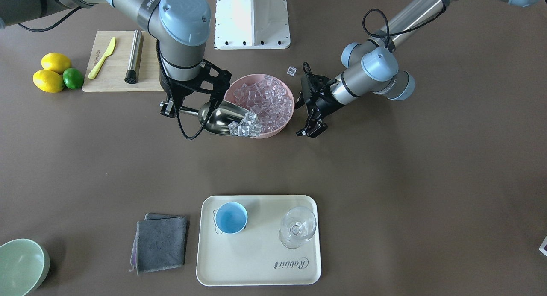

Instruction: Put ice in cup with scoop

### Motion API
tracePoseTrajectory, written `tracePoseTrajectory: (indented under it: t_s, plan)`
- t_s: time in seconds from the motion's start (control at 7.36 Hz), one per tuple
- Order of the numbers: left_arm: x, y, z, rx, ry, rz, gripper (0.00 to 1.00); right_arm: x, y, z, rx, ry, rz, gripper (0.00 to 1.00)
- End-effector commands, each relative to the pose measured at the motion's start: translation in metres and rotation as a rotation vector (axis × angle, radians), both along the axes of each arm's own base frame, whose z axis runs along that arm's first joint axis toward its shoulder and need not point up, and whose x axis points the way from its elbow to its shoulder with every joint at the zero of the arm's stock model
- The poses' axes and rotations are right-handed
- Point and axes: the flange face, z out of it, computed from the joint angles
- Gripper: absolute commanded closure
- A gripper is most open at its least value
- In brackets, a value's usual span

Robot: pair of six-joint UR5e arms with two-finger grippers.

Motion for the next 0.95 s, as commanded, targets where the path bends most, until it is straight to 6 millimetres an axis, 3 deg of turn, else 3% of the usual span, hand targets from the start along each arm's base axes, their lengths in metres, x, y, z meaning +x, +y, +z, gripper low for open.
tracePoseTrajectory:
  t_s: [0.0, 0.27, 0.81]
  plan:
    - [-0.008, 0.0, -0.002, 0.003, 0.006, -0.001, 0.02, 0.016, -0.002, -0.001, -0.174, -0.03, 0.353, 1.0]
    - [-0.025, 0.006, -0.001, -0.006, -0.009, -0.005, 0.02, 0.021, 0.001, 0.025, -0.218, -0.201, 0.547, 1.0]
    - [-0.082, 0.038, 0.002, -0.054, -0.08, -0.011, 0.02, 0.038, -0.005, 0.018, -0.452, -0.234, 0.791, 1.0]
